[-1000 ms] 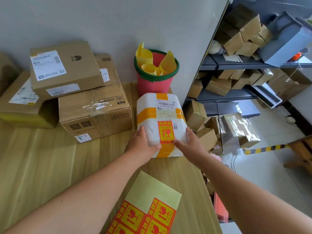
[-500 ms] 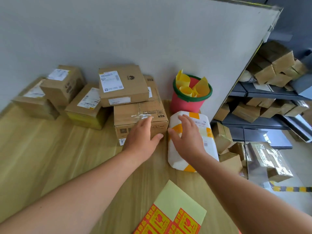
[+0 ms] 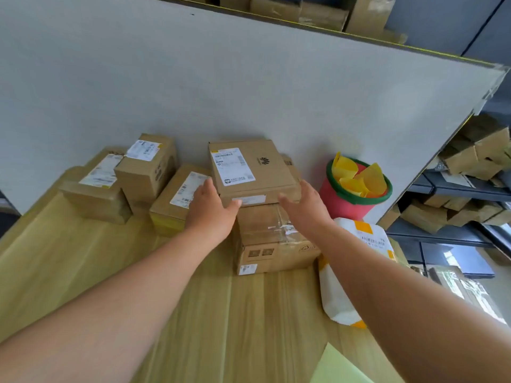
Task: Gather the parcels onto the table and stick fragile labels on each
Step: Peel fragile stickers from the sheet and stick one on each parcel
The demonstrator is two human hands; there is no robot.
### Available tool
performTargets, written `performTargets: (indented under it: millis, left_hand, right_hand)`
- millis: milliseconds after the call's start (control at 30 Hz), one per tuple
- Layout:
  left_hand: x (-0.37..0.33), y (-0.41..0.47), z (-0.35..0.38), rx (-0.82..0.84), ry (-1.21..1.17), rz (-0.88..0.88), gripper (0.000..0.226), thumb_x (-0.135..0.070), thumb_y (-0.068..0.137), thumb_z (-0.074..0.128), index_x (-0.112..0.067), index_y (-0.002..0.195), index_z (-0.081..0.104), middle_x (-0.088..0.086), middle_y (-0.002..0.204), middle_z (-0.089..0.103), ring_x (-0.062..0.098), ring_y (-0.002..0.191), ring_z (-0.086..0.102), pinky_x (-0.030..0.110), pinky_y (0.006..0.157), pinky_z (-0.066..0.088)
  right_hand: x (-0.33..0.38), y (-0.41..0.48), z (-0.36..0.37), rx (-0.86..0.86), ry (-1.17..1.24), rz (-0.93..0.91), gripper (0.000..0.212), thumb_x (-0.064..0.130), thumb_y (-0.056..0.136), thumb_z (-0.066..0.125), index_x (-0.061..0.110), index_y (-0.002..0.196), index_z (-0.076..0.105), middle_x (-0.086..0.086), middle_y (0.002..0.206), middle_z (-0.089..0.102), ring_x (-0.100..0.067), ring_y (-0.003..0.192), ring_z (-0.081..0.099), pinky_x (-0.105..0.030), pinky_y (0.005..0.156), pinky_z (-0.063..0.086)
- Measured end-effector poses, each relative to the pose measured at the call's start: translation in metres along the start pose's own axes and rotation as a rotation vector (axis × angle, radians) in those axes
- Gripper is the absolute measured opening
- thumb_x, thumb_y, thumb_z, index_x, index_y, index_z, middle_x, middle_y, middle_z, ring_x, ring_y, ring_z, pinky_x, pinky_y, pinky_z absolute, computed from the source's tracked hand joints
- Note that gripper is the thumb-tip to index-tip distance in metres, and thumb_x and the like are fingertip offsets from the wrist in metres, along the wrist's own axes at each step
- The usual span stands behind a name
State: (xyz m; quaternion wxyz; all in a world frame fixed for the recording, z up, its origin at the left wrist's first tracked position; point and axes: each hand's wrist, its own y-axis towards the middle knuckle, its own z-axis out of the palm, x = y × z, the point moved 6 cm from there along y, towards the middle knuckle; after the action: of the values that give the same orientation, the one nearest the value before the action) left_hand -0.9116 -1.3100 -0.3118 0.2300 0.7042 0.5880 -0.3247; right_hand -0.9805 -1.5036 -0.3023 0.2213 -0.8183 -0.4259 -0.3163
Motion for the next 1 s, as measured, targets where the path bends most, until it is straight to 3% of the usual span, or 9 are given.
performTargets:
  millis: [133, 267, 400, 500, 567, 733, 833, 933, 1000]
  left_hand:
    - [0.011, 0.024, 0.01, 0.141, -0.171, -0.095, 0.051, -0.039, 0.096, 0.049, -0.019, 0.14, 0.031, 0.001, 0.141, 0.045, 0.025, 0.123, 0.047, 0.033, 0.084, 0.037]
    - [0.023, 0.042, 0.023, 0.236, -0.339, -0.143, 0.045, -0.042, 0.098, 0.043, -0.026, 0.139, 0.037, -0.002, 0.131, 0.053, 0.017, 0.104, 0.047, 0.034, 0.081, 0.04]
    - [0.032, 0.043, 0.016, 0.139, -0.465, -0.18, 0.035, -0.039, 0.098, 0.045, -0.024, 0.13, 0.046, -0.006, 0.115, 0.056, 0.012, 0.093, 0.048, 0.021, 0.061, 0.039]
    - [0.044, 0.032, 0.004, 0.058, -0.551, -0.25, 0.035, -0.031, 0.098, 0.049, -0.022, 0.132, 0.046, -0.007, 0.104, 0.049, 0.014, 0.093, 0.048, 0.02, 0.057, 0.039]
    - [0.052, 0.021, -0.003, 0.026, -0.597, -0.29, 0.035, -0.024, 0.097, 0.052, -0.022, 0.132, 0.046, -0.004, 0.106, 0.049, 0.018, 0.095, 0.051, 0.023, 0.06, 0.043]
    - [0.068, -0.03, -0.013, 0.037, -0.754, -0.367, 0.029, -0.012, 0.094, 0.056, -0.026, 0.117, 0.047, -0.006, 0.104, 0.053, 0.02, 0.103, 0.053, 0.037, 0.088, 0.049]
    - [0.08, -0.077, -0.012, 0.076, -0.818, -0.427, 0.032, -0.008, 0.091, 0.058, -0.025, 0.116, 0.047, -0.009, 0.097, 0.056, 0.017, 0.096, 0.056, 0.04, 0.096, 0.048]
    - [0.089, -0.126, -0.01, 0.136, -0.873, -0.469, 0.041, -0.004, 0.09, 0.059, -0.021, 0.126, 0.048, -0.008, 0.099, 0.06, 0.014, 0.09, 0.058, 0.031, 0.076, 0.05]
    - [0.095, -0.157, -0.014, 0.158, -0.883, -0.477, 0.043, -0.003, 0.09, 0.059, -0.02, 0.128, 0.049, -0.004, 0.104, 0.063, 0.017, 0.093, 0.059, 0.027, 0.066, 0.046]
  right_hand:
    - [-0.005, 0.028, 0.014, 0.064, 0.15, 0.154, 0.042, 0.042, 0.091, 0.057, 0.019, 0.121, 0.043, 0.007, 0.121, 0.053, -0.014, 0.101, 0.054, -0.03, 0.08, 0.046]
    - [-0.006, 0.039, 0.027, 0.091, 0.261, 0.22, 0.043, 0.043, 0.091, 0.057, 0.021, 0.127, 0.051, 0.002, 0.115, 0.062, -0.012, 0.097, 0.059, -0.022, 0.063, 0.04]
    - [-0.01, 0.032, 0.024, 0.005, 0.336, 0.244, 0.051, 0.047, 0.088, 0.059, 0.017, 0.128, 0.052, 0.002, 0.107, 0.061, -0.012, 0.084, 0.058, -0.024, 0.062, 0.041]
    - [-0.014, 0.015, 0.025, -0.02, 0.337, 0.258, 0.057, 0.058, 0.079, 0.061, 0.017, 0.12, 0.059, 0.002, 0.099, 0.062, -0.014, 0.081, 0.056, -0.027, 0.068, 0.043]
    - [-0.017, -0.001, 0.028, -0.021, 0.334, 0.259, 0.059, 0.062, 0.072, 0.061, 0.019, 0.113, 0.063, 0.002, 0.098, 0.066, -0.016, 0.086, 0.06, -0.03, 0.073, 0.047]
    - [-0.029, -0.057, 0.026, -0.033, 0.404, 0.25, 0.032, 0.042, 0.087, 0.064, 0.023, 0.112, 0.057, 0.004, 0.105, 0.062, -0.014, 0.098, 0.059, -0.038, 0.092, 0.05]
    - [-0.034, -0.1, 0.018, -0.018, 0.44, 0.243, 0.033, 0.039, 0.088, 0.065, 0.024, 0.116, 0.055, 0.004, 0.107, 0.06, -0.015, 0.098, 0.058, -0.034, 0.087, 0.05]
    - [-0.042, -0.145, 0.01, 0.003, 0.479, 0.214, 0.031, 0.032, 0.088, 0.066, 0.022, 0.116, 0.056, 0.001, 0.107, 0.06, -0.015, 0.091, 0.057, -0.028, 0.073, 0.045]
    - [-0.053, -0.173, 0.008, 0.025, 0.478, 0.222, 0.031, 0.031, 0.088, 0.066, 0.021, 0.115, 0.057, 0.0, 0.107, 0.061, -0.016, 0.091, 0.057, -0.032, 0.077, 0.048]
